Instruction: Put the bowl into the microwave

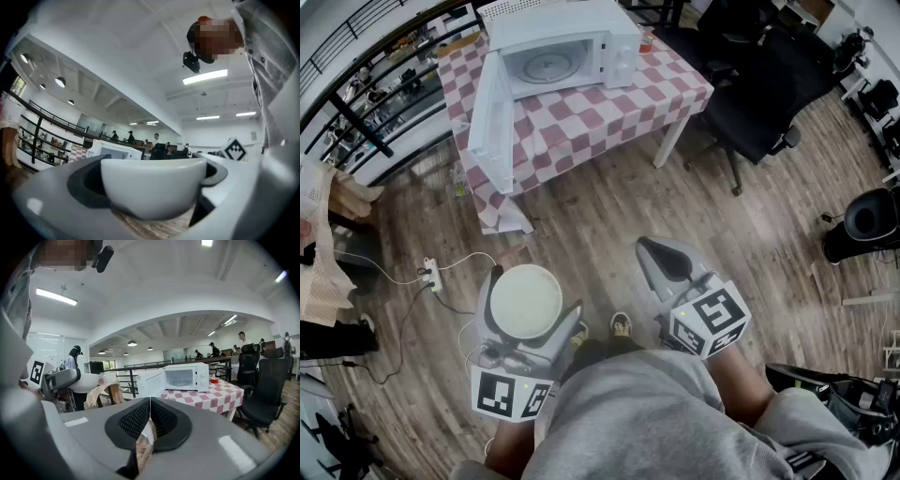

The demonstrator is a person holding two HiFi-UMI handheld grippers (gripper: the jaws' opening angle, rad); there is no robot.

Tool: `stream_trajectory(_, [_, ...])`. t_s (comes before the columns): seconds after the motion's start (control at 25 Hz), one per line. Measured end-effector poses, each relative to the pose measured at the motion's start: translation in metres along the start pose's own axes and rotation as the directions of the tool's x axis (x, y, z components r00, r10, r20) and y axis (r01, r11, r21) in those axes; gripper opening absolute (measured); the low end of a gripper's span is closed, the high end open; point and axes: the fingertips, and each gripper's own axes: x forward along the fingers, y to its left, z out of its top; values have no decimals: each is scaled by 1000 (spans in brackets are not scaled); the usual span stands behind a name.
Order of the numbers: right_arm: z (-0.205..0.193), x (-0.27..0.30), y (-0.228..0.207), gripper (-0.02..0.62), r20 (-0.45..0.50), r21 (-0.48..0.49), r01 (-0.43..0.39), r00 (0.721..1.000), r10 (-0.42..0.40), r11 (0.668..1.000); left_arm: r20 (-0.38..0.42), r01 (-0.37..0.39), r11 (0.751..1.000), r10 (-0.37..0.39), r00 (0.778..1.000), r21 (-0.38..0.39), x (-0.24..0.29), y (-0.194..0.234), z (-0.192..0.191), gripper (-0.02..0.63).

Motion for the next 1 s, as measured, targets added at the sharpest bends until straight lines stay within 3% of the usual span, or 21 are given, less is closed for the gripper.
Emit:
stream_trajectory(0.32, [4, 5, 12, -2, 23, 4, 9, 1000, -9, 1000, -2, -34, 996, 34, 999, 82, -6, 10, 4, 535])
stream_trajectory(0.56, [15, 8, 24, -5, 61, 30, 14, 998, -16, 999, -2, -114, 985, 116, 993, 131, -15, 38, 11, 535])
stream_trajectory(1.0, [15, 26, 64, -3, 61, 24, 28, 998, -30, 999, 13, -171, 980, 171, 985, 102, -43, 81, 14, 535])
